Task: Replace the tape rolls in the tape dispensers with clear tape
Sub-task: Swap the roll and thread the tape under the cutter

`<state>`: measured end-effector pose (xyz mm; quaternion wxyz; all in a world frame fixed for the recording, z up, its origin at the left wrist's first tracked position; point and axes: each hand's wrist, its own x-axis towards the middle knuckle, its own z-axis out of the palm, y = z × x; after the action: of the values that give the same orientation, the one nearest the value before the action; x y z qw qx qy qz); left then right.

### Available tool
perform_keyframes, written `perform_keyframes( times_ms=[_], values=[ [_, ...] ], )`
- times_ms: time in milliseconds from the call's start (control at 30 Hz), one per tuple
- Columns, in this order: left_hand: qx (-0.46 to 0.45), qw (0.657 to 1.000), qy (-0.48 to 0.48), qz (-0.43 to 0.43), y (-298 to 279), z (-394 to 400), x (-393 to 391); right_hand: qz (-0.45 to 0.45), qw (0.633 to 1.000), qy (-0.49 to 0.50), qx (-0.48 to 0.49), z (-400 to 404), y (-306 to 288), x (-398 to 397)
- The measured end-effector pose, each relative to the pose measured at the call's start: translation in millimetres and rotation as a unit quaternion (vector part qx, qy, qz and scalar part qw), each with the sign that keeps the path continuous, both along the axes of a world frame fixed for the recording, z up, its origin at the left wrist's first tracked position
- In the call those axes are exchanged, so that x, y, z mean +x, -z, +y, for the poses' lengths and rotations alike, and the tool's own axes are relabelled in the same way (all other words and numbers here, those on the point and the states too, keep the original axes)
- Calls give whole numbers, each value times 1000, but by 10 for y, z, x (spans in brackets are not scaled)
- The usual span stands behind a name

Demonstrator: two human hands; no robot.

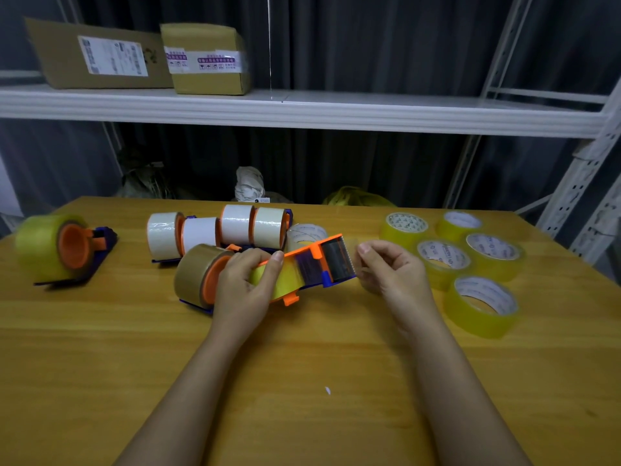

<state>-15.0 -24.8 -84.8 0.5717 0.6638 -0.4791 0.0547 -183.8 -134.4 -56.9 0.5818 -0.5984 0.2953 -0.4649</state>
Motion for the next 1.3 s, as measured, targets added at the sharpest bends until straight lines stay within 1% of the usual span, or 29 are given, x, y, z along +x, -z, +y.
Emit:
perform_keyframes(
  times_ms=[100,367,600,733,900,1300],
  values=[
    [-2,999,-10,-34,1,7,15,7,1000,-7,-19,-12,-2,2],
    [7,999,-6,-40,7,7,4,-9,1000,-20,-8,-10,-6,18],
    [4,1000,0,-15,-8,1,-7,-26,999,-19,-6,-11,2,24],
    [1,1000,8,-1,0,4,-6,-53,998,-19,37,-9,12,17],
    [-7,1000,17,11,3,4,0,-83,993,-48,67,5,-13,7],
    [-4,998,35,43,-34,19,-54,-76,990,-83,84,17,9,11]
  ],
)
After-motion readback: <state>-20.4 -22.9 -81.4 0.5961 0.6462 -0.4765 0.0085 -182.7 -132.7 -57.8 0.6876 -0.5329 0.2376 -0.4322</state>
